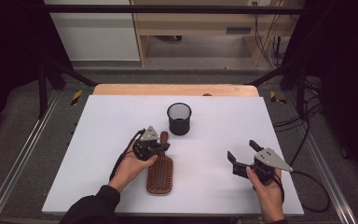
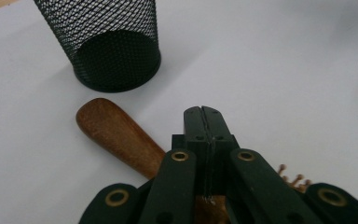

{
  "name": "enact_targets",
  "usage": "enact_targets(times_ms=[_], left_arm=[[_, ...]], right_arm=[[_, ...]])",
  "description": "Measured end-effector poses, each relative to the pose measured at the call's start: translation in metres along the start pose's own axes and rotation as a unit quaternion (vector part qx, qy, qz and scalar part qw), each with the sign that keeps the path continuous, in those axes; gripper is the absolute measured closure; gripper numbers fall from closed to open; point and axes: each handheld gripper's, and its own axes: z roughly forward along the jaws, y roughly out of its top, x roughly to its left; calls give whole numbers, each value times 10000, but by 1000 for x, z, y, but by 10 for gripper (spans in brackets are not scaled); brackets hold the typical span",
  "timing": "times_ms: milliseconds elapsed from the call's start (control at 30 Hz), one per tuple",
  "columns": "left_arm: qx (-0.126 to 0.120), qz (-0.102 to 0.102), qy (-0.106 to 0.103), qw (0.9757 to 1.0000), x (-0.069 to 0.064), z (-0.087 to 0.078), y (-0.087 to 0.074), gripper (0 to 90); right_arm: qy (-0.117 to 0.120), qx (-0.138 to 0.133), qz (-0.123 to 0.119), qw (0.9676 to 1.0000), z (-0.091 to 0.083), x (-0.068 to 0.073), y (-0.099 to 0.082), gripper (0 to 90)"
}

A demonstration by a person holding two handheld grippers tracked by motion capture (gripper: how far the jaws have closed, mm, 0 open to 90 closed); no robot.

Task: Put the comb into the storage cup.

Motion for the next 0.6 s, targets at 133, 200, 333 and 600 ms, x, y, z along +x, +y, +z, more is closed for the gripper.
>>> enact_targets(times_ms=[133, 200, 333, 600], left_arm=[[41, -159, -55, 9999, 8, 6, -1, 900], [104, -131, -66, 9998, 9, 9, 0, 900], [247, -77, -42, 9997, 9, 13, 1, 900], [562, -22, -11, 9984, 11, 17, -1, 900]], right_arm=[[45, 27, -18, 10000, 1, 2, 0, 78], [53, 52, -24, 10000, 2, 3, 0, 77], [67, 62, -22, 10000, 3, 4, -1, 77], [59, 99, 14, 9999, 2, 3, -1, 77]])
